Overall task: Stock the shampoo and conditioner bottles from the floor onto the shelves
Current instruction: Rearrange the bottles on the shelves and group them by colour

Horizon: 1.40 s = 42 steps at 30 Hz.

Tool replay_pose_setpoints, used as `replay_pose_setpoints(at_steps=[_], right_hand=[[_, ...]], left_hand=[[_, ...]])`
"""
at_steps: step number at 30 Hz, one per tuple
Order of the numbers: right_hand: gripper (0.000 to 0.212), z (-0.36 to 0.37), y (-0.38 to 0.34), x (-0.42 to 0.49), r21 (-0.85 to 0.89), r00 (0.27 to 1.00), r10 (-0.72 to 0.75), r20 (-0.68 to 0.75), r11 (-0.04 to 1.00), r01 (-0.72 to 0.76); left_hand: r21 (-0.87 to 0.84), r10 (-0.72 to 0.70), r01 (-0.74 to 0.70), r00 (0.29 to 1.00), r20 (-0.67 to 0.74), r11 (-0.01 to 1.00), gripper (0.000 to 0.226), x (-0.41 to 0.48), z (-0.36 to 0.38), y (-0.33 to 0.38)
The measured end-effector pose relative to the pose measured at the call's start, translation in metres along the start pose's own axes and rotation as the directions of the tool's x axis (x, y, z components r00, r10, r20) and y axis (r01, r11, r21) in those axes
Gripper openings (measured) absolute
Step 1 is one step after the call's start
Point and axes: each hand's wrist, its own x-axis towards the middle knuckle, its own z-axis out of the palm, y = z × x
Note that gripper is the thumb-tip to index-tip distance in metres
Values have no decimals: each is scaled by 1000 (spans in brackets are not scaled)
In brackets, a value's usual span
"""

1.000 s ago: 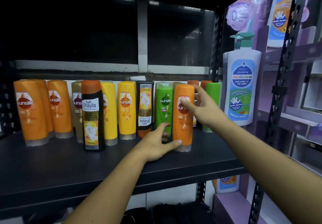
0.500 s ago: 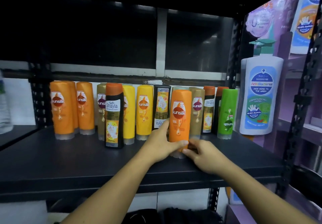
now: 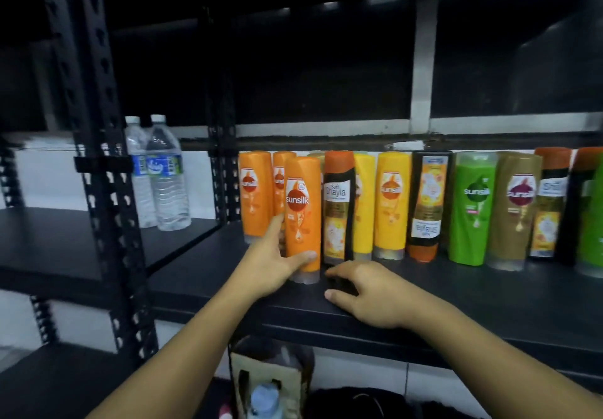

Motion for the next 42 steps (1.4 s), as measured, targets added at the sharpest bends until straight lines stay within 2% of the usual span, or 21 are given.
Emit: replay_pose_setpoints(at_steps=[4, 10, 18, 31, 35, 38, 40, 42], right_hand=[[55, 12, -4, 17, 19, 998, 7, 61, 1000, -8], [61, 18, 3, 15, 40, 995, 20, 100, 999, -25], [62, 19, 5, 15, 54, 996, 10, 85, 998, -14], [61, 18, 1, 14, 62, 998, 12, 68, 998, -16], [56, 15, 2, 11, 128, 998, 62, -16, 990, -60], [44, 13, 6, 7, 246, 982, 141, -128, 963, -107], [31, 12, 10, 7, 405, 939, 238, -247, 906, -123], [22, 10, 14, 10, 540, 850, 363, -383, 834, -113]], left_hand=[[93, -79, 82, 996, -36, 992, 85, 29, -19, -27], [243, -57, 85, 991, -122, 966, 76, 70, -14, -42], [299, -48, 143, 952, -303, 944, 81, 87, 1, -47], [285, -71, 181, 932, -356, 941, 85, 89, 3, -47], [273, -57, 174, 920, -387, 946, 82, 84, 6, -47], [264, 42, 84, 898, -438, 961, 61, 78, 7, -39], [181, 119, -43, 894, -433, 983, 45, 77, 8, -29], [28, 117, -115, 922, -370, 993, 48, 75, 13, -16]])
